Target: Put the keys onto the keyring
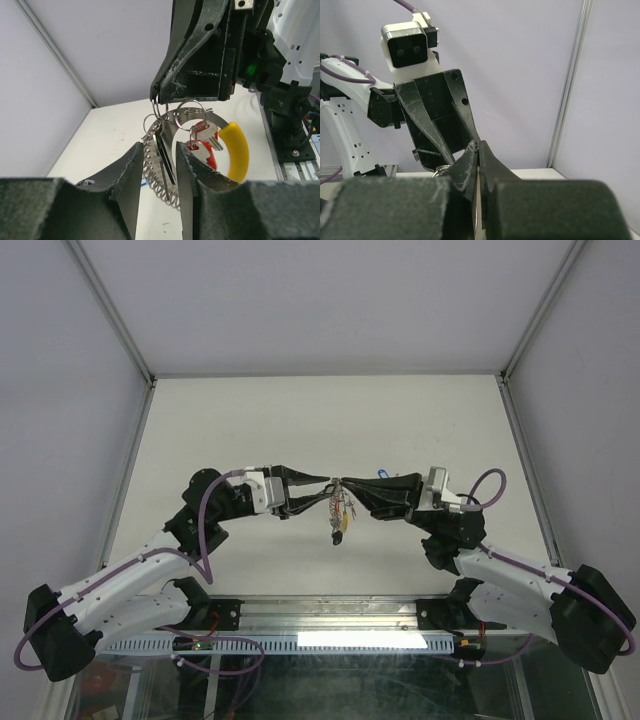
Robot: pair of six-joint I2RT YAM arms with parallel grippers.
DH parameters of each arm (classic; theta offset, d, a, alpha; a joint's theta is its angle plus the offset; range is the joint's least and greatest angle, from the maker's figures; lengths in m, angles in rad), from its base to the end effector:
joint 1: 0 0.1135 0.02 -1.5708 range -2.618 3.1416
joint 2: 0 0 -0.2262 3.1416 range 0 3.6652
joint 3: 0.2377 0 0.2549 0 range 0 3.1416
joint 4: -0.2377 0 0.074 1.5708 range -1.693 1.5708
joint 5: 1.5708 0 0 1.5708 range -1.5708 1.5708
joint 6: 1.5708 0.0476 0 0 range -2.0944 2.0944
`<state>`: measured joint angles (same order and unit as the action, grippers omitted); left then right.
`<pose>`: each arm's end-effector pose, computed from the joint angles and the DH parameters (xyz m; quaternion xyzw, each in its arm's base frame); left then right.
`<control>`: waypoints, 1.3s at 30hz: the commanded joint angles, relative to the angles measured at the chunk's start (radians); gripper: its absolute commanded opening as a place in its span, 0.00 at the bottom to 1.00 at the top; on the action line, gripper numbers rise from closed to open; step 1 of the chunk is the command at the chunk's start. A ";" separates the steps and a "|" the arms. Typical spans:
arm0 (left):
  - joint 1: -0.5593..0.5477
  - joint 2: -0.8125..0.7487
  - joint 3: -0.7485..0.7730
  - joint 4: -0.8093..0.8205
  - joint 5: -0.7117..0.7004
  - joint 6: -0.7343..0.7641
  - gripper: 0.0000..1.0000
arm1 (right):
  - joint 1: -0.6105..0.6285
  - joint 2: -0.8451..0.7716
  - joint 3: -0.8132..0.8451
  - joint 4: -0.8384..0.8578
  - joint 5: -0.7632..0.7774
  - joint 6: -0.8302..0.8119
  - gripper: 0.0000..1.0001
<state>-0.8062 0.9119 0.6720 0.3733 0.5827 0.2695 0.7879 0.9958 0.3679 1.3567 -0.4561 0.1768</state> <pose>0.1536 -0.1979 0.3069 0.5088 0.4309 -0.3735 0.6450 0.1402 0.1706 0.2841 -0.3165 0.3176 0.4942 0.7448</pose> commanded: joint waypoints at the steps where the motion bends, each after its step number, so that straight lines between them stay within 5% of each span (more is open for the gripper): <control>1: -0.010 -0.060 0.032 0.023 -0.036 -0.002 0.31 | 0.005 -0.045 0.004 0.059 0.010 -0.034 0.00; 39: -0.013 0.028 0.031 0.205 0.100 -0.122 0.12 | 0.006 -0.042 0.012 0.030 -0.042 -0.041 0.00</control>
<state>-0.8066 0.9352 0.6720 0.5255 0.6598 0.1661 0.7879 0.9627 0.3622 1.3300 -0.4999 0.1509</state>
